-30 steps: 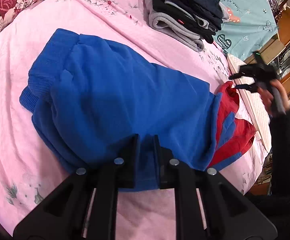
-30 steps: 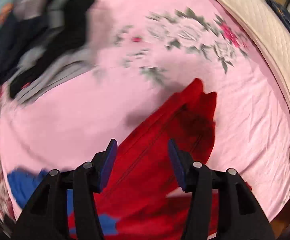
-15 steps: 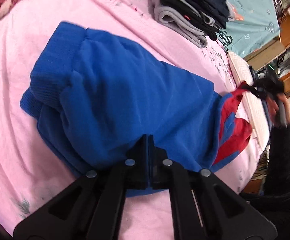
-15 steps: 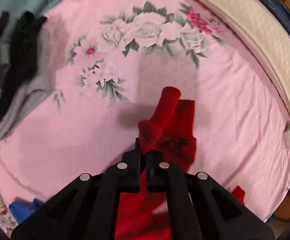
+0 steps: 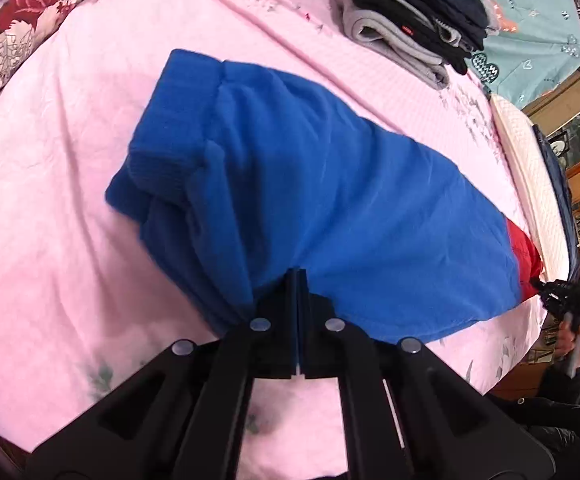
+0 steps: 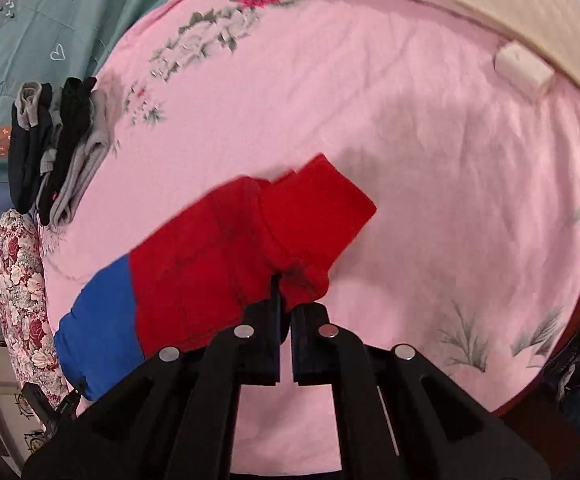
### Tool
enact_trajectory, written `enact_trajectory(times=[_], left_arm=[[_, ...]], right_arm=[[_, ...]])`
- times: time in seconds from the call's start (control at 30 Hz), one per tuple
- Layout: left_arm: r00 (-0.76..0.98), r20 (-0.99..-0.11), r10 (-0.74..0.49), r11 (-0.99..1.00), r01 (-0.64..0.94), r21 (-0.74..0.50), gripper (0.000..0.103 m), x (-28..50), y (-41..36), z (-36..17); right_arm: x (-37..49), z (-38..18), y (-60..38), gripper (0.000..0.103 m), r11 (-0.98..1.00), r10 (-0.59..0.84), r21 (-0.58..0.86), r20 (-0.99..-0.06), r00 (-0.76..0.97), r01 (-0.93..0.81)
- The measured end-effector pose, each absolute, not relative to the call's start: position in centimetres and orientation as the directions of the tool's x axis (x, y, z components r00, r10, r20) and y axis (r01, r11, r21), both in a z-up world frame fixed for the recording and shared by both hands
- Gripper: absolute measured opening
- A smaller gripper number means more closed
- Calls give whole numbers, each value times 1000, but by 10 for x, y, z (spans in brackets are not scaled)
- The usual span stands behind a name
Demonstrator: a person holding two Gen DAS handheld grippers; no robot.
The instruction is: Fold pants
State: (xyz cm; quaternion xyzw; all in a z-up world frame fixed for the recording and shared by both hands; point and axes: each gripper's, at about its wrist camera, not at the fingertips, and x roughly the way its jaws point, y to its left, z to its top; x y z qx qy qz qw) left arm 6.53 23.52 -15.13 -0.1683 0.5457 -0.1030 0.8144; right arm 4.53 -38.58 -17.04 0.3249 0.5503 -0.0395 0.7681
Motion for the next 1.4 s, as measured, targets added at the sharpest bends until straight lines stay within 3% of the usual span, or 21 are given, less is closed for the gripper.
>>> enact_trajectory(times=[0.1, 0.17, 0.23, 0.3, 0.37, 0.47, 0.5, 0.63, 0.77, 1.07, 1.4], left_arm=[[394, -878, -272, 953, -12, -301, 3, 60, 228, -143], [409, -885, -224, 968, -12, -251, 3, 55, 223, -137], [427, -882, -201, 973, -13, -229, 6, 51, 218, -129], [446, -869, -217, 969, -9, -247, 14, 49, 213, -121], [456, -858, -237, 966, 18, -258, 14, 51, 203, -113], [465, -841, -278, 960, 93, -265, 19, 57, 175, -104], [462, -834, -302, 953, 121, -278, 26, 60, 163, -104], [429, -838, -336, 941, 184, -283, 28, 72, 131, -119], [373, -858, -352, 935, 189, -301, 28, 72, 125, -142], [341, -796, -500, 866, 230, -445, 30, 71, 147, -148], [345, -782, -519, 852, 277, -444, 30, 77, 144, -149]], right_arm=[[37, -188, -388, 11, 788, 323, 487, -847, 422, 376], [33, -178, -386, 31, 828, 278, 441, -860, 428, 347], [28, -162, -386, 36, 879, 167, 340, -877, 451, 334], [24, -141, -381, 36, 927, 38, 213, -873, 486, 310], [22, -119, -371, 37, 948, -7, 167, -841, 541, 271], [37, -92, -332, 37, 979, 96, 184, -793, 602, 87], [45, -86, -312, 37, 979, 161, 202, -783, 601, 1], [87, -86, -201, 37, 904, 400, 251, -782, 478, -346], [131, -96, -96, 37, 827, 430, 190, -820, 377, -529], [212, -133, -6, 37, 810, 345, 104, -880, 327, -577], [169, -149, -2, 37, 767, 292, 46, -913, 285, -640]])
